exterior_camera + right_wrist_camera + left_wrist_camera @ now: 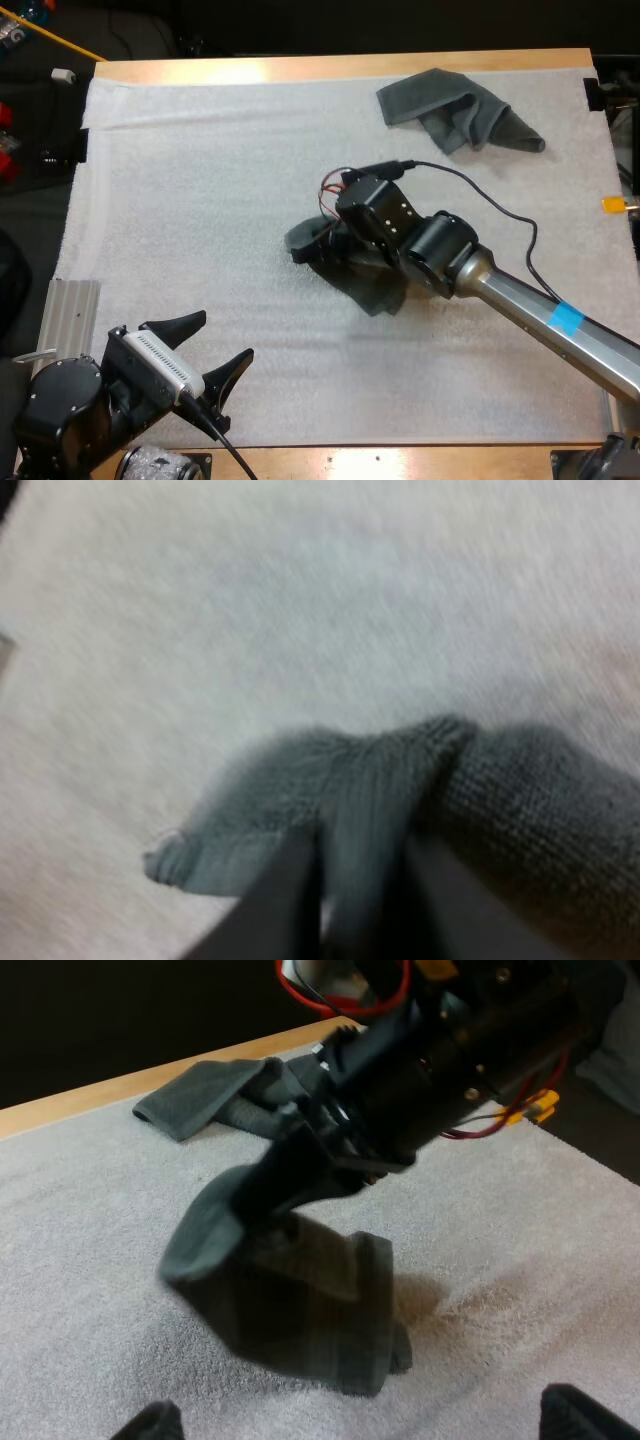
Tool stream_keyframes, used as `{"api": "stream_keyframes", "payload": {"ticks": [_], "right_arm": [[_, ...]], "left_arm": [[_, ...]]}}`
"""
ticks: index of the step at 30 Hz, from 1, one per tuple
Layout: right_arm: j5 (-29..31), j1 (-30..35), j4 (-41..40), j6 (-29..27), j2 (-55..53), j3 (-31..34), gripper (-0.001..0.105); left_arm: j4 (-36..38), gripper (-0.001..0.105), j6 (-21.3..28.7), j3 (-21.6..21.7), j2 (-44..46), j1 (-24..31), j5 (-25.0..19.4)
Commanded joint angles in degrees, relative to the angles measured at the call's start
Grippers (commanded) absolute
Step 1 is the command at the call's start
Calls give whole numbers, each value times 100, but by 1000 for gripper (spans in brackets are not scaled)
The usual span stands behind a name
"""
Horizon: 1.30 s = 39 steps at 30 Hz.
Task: Pick towel from pile, fold and stack
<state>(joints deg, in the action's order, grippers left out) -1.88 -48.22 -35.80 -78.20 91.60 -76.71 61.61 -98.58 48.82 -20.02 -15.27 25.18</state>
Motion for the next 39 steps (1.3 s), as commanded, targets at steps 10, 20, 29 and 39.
{"api": "stream_keyframes", "payload": {"ticks": [10, 20, 29, 39], "right_arm": [[53, 22, -928, -537, -280, -361, 69], [229, 22, -2282, -1273, -282, -293, 48], [337, -3, -1992, -1376, -175, 536, 48], [385, -3, -1613, -1175, 568, 770, 48]], "left_arm": [[34, 68, -52, 36, -5, -18, 42], [34, 68, -52, 36, -5, -18, 42], [34, 68, -52, 36, -5, -18, 42], [34, 68, -52, 36, -5, -18, 42]]}}
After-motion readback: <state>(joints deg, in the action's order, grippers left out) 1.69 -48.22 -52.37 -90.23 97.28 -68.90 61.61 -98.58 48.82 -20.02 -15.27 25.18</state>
